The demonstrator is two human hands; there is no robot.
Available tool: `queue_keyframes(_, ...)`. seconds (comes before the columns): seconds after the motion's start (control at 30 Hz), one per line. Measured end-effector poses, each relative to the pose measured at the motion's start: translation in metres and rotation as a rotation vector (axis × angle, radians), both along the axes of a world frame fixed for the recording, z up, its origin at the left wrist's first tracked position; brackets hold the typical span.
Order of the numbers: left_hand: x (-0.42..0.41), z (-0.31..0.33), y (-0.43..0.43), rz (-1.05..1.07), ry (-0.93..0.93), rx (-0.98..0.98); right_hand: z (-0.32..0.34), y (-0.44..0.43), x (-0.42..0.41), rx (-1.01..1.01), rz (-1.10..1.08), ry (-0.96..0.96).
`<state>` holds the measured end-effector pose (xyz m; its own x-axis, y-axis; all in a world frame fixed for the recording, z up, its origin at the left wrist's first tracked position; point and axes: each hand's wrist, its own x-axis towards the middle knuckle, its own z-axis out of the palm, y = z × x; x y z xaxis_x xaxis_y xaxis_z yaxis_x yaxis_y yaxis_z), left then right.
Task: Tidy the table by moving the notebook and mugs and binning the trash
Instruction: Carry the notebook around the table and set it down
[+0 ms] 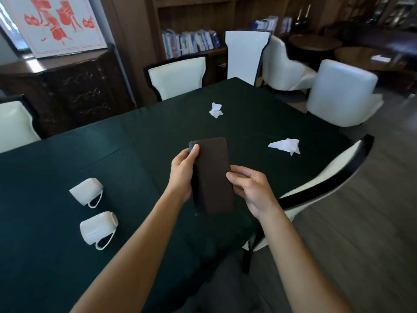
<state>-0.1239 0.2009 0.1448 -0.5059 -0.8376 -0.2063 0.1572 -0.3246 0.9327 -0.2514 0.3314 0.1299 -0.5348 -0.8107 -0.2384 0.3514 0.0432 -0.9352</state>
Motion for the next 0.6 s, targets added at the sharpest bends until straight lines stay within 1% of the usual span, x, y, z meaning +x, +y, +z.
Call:
queue_keyframes(0.17, -0.042, 0.008, 0.056, -0.094, 0.031, 0.036, 0.016, 0.047, -0.039, -0.040, -0.108, 0.032)
queue_keyframes(0.3, -0.080, 0.009, 0.109, -0.193, 0.035, 0.063, 0.022, 0.102, -0.079, -0.062, -0.191, 0.070)
queue_keyframes(0.6, -0.163, 0.003, 0.247, -0.533, -0.010, 0.057, 0.016, 0.246, -0.165, -0.066, -0.437, 0.029)
